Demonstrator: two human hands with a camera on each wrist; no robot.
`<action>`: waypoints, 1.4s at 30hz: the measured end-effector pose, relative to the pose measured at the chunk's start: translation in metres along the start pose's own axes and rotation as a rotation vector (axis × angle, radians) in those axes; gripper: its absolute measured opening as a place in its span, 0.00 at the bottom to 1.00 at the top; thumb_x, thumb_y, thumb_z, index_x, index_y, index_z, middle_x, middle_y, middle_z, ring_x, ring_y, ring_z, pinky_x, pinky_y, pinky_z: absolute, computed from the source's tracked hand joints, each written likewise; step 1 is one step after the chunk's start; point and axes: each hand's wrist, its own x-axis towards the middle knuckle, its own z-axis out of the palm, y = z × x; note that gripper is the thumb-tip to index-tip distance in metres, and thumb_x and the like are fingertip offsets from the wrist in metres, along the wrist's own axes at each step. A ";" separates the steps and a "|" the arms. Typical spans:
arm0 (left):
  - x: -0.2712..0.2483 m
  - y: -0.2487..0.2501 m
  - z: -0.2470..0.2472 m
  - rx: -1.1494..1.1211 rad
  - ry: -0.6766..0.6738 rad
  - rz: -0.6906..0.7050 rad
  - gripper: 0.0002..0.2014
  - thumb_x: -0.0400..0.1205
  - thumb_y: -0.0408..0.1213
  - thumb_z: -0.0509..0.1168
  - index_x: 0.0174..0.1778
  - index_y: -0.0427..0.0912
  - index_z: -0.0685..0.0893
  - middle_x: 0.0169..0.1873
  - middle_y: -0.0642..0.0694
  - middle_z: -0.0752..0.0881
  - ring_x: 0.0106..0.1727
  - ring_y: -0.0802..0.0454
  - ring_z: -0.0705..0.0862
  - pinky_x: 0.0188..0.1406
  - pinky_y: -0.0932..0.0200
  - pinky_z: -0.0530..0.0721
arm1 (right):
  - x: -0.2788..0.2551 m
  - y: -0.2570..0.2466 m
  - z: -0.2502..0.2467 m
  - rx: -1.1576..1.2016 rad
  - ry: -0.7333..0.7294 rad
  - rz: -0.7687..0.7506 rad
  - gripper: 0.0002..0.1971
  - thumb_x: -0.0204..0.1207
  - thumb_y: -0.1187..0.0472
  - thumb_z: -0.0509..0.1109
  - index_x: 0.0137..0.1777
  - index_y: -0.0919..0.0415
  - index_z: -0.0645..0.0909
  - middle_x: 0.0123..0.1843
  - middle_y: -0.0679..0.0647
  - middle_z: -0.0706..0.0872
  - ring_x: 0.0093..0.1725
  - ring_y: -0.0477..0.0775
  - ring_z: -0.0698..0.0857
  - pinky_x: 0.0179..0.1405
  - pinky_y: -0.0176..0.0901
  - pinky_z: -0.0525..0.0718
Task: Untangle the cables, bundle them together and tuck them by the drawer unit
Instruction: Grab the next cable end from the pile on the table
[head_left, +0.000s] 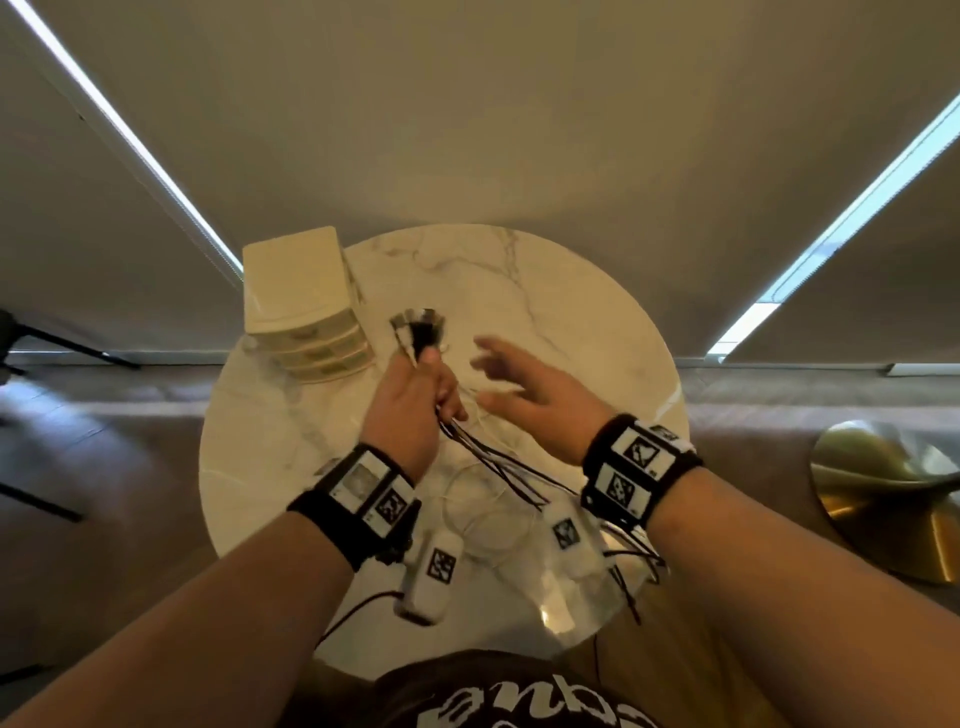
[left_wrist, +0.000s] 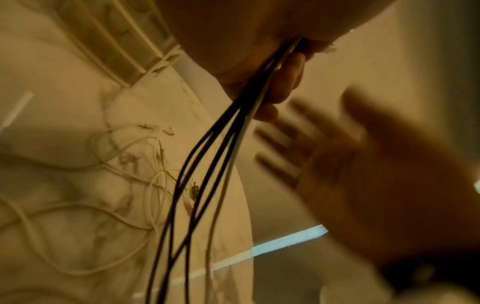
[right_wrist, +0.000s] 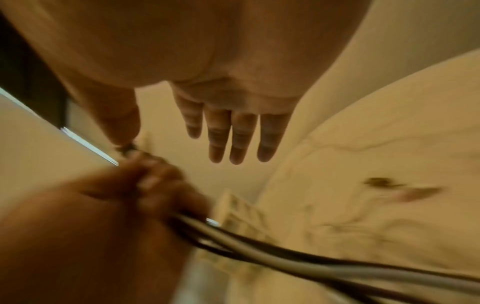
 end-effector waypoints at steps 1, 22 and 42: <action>-0.005 0.000 0.002 0.094 -0.052 0.026 0.09 0.93 0.39 0.55 0.50 0.48 0.79 0.32 0.46 0.79 0.31 0.46 0.79 0.38 0.47 0.85 | 0.005 -0.021 0.002 0.097 0.041 -0.074 0.37 0.76 0.36 0.72 0.85 0.35 0.64 0.77 0.45 0.81 0.76 0.41 0.79 0.77 0.45 0.78; -0.001 0.020 0.006 -0.294 -0.118 -0.369 0.17 0.90 0.34 0.58 0.45 0.66 0.73 0.44 0.65 0.75 0.45 0.78 0.82 0.58 0.73 0.79 | 0.020 -0.046 0.024 0.231 0.139 -0.143 0.25 0.85 0.50 0.71 0.79 0.44 0.68 0.67 0.48 0.86 0.57 0.43 0.90 0.55 0.36 0.87; 0.042 -0.039 -0.109 -0.451 0.291 -0.550 0.20 0.90 0.48 0.62 0.32 0.49 0.68 0.24 0.53 0.60 0.23 0.55 0.54 0.17 0.60 0.54 | 0.023 0.110 0.013 -0.264 -0.234 0.523 0.27 0.73 0.24 0.69 0.56 0.44 0.89 0.51 0.43 0.90 0.54 0.49 0.87 0.60 0.49 0.82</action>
